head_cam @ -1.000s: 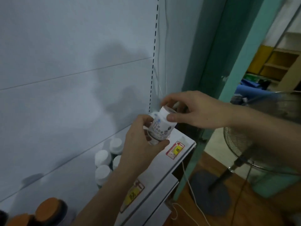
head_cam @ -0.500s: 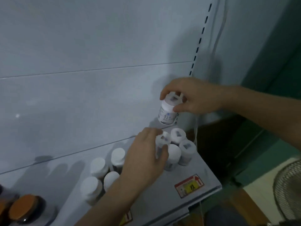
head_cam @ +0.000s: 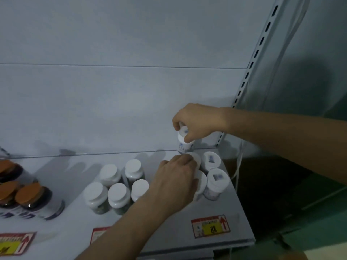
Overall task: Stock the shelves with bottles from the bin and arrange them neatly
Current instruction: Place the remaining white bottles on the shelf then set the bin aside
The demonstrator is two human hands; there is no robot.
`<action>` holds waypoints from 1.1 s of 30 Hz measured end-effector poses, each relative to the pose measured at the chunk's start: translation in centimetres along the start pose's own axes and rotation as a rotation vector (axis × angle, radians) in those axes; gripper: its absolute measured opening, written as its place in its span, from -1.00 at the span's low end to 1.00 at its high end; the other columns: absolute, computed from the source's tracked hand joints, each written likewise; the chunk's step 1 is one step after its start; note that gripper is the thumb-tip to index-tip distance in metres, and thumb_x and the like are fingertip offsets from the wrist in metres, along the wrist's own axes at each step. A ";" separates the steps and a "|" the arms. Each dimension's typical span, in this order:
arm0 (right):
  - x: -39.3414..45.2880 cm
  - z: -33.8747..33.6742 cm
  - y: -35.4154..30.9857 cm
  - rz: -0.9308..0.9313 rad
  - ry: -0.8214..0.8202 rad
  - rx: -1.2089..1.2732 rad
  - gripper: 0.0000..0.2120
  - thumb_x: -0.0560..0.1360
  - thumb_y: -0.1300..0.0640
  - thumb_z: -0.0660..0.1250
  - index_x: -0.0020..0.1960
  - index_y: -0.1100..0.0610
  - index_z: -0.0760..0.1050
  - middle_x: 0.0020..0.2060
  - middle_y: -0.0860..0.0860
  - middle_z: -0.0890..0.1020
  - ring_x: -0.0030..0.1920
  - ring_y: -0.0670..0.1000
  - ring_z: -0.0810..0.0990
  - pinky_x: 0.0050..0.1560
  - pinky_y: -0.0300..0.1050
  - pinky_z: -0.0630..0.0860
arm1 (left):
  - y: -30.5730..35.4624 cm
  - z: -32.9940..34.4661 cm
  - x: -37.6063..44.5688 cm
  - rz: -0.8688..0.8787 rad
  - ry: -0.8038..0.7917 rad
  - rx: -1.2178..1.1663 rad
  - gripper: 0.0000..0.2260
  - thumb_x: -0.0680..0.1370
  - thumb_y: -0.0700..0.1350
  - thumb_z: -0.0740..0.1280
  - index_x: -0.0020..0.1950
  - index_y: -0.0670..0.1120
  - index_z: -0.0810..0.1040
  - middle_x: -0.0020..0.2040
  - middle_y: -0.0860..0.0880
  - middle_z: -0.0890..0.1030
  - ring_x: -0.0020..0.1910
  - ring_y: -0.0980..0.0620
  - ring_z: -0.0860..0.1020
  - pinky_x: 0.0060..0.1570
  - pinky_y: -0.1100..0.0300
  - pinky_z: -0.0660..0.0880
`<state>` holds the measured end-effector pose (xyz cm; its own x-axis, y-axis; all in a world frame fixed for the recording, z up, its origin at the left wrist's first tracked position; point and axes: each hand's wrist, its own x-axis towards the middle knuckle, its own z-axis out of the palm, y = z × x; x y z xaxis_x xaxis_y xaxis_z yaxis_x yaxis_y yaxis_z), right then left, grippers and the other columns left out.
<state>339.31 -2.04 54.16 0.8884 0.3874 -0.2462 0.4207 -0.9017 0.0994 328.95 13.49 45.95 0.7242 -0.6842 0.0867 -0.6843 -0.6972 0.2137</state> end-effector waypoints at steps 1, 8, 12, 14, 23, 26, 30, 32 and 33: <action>0.2 0.4 -0.1 -0.012 -0.018 -0.001 -0.63 0.40 0.03 0.49 0.18 0.00 0.53 0.05 -0.01 0.57 0.02 0.07 0.53 0.02 0.06 0.58 | 0.0 -0.2 0.1 0.001 -0.010 0.022 -0.60 0.62 0.07 0.24 0.42 -0.05 0.43 0.43 0.01 0.42 0.34 -0.06 0.43 0.23 0.00 0.42; 1.4 2.4 -1.0 -0.038 -0.078 0.002 -0.61 0.37 0.00 0.52 0.16 -0.02 0.52 -0.05 -0.05 0.48 0.02 0.10 0.56 -0.10 -0.02 0.56 | 0.3 -0.1 0.2 0.010 0.009 0.054 -0.64 0.63 0.07 0.21 0.37 -0.04 0.44 0.37 0.01 0.45 0.26 -0.06 0.47 0.15 0.01 0.44; 1.8 2.3 -1.1 -0.035 -0.075 0.003 -0.57 0.37 -0.03 0.56 0.18 -0.02 0.52 0.00 -0.05 0.49 0.05 0.09 0.54 -0.05 -0.01 0.55 | 0.3 -0.2 0.2 0.011 0.030 0.037 -0.67 0.63 0.07 0.20 0.35 -0.04 0.44 0.35 0.00 0.47 0.25 -0.05 0.47 0.14 0.04 0.41; 1.8 2.2 -0.9 -0.031 -0.086 0.008 -0.57 0.38 -0.04 0.57 0.18 -0.01 0.52 0.02 -0.05 0.50 0.03 0.08 0.54 -0.09 -0.04 0.52 | 0.3 -0.2 0.1 0.014 0.034 0.025 -0.67 0.64 0.06 0.21 0.36 -0.03 0.43 0.36 0.01 0.46 0.25 -0.03 0.47 0.15 0.06 0.39; 1.4 1.7 -0.9 -0.055 -0.133 0.039 -0.78 0.58 -0.05 0.35 0.14 0.04 0.59 0.03 -0.01 0.60 -0.01 0.04 0.52 -0.09 -0.07 0.45 | -0.2 0.0 0.3 0.026 0.035 0.024 -0.64 0.61 0.09 0.24 0.35 -0.03 0.46 0.32 0.01 0.48 0.21 -0.04 0.49 0.12 0.03 0.45; 1.3 1.7 -1.0 -0.040 -0.152 0.027 -0.82 0.63 0.04 0.27 0.15 0.05 0.60 0.05 0.01 0.63 -0.03 0.04 0.53 -0.11 -0.09 0.41 | -0.3 0.0 0.4 0.022 0.028 0.023 -0.64 0.60 0.09 0.26 0.35 -0.04 0.47 0.31 0.01 0.49 0.19 -0.05 0.49 0.11 0.00 0.48; 1.3 2.1 -1.1 0.011 -0.160 0.013 -0.79 0.62 0.13 0.23 0.17 0.03 0.60 0.10 0.03 0.62 0.02 0.08 0.56 -0.08 -0.08 0.46 | -0.3 0.1 0.5 0.018 0.021 0.023 -0.63 0.60 0.08 0.27 0.35 -0.05 0.47 0.30 0.00 0.49 0.19 -0.06 0.49 0.10 -0.01 0.48; 1.2 2.5 -1.0 0.026 -0.171 0.010 -0.77 0.61 0.14 0.23 0.19 0.03 0.60 0.13 0.04 0.62 0.04 0.08 0.57 -0.04 -0.05 0.51 | -0.3 0.1 0.5 0.018 0.016 0.031 -0.62 0.59 0.08 0.28 0.36 -0.05 0.47 0.31 0.01 0.49 0.20 -0.07 0.49 0.10 -0.02 0.48; 1.3 2.6 -0.9 0.029 -0.181 0.011 -0.76 0.62 0.15 0.22 0.20 0.03 0.60 0.15 0.04 0.62 0.05 0.08 0.57 -0.01 -0.05 0.54 | -0.4 0.0 0.5 0.021 0.013 0.038 -0.61 0.59 0.09 0.28 0.36 -0.05 0.47 0.31 0.01 0.49 0.21 -0.07 0.50 0.11 -0.03 0.49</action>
<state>339.55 -1.21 51.21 0.8521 0.3213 -0.4131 0.3926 -0.9144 0.0987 329.59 13.39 45.89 0.7105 -0.6960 0.1039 -0.7020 -0.6904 0.1749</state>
